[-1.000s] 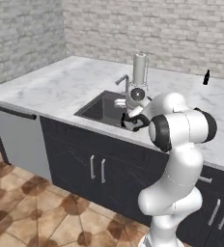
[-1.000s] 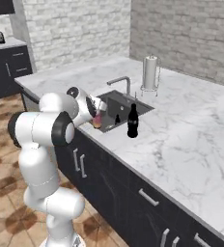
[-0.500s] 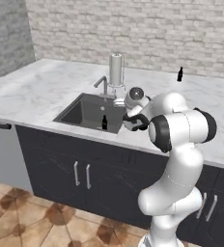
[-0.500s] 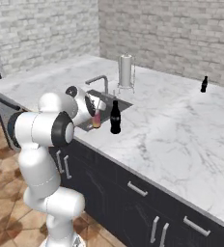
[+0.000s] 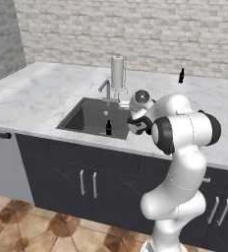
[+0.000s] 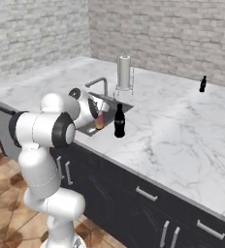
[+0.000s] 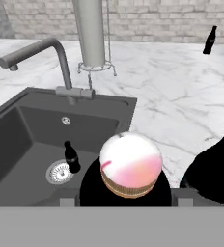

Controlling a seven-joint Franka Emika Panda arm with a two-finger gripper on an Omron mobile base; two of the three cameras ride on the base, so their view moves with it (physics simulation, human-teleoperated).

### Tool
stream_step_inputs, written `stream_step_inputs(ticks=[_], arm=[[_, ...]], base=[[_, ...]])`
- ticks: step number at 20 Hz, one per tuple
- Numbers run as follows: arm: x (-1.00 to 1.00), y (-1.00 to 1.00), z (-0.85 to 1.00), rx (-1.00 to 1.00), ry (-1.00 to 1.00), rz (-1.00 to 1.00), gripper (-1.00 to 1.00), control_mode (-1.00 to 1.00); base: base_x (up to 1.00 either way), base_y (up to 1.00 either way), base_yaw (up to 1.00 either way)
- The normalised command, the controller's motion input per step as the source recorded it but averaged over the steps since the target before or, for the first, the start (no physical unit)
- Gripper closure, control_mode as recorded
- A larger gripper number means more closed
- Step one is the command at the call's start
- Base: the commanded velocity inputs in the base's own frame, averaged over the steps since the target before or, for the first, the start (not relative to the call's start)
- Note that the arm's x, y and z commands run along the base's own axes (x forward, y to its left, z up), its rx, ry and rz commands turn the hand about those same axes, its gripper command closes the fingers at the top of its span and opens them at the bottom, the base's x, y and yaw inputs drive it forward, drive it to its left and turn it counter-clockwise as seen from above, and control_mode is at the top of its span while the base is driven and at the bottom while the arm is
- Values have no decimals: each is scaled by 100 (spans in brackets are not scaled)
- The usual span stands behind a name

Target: Place the large bottle from the dining counter next to the other large bottle outside the sink, and place the small bottle from the dining counter next to the other small bottle inside the sink.

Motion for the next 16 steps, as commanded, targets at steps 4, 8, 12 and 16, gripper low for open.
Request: stream_step_inputs(ticks=[4,8,12,16], arm=[[0,0,0,0,0,0,100,100],[0,0,0,0,0,0,100,100],[0,0,0,0,0,0,100,100],[0,0,0,0,0,0,100,100]], base=[[-14,11,-6],[-74,13,-1],[-76,4,0],[-6,0,0]])
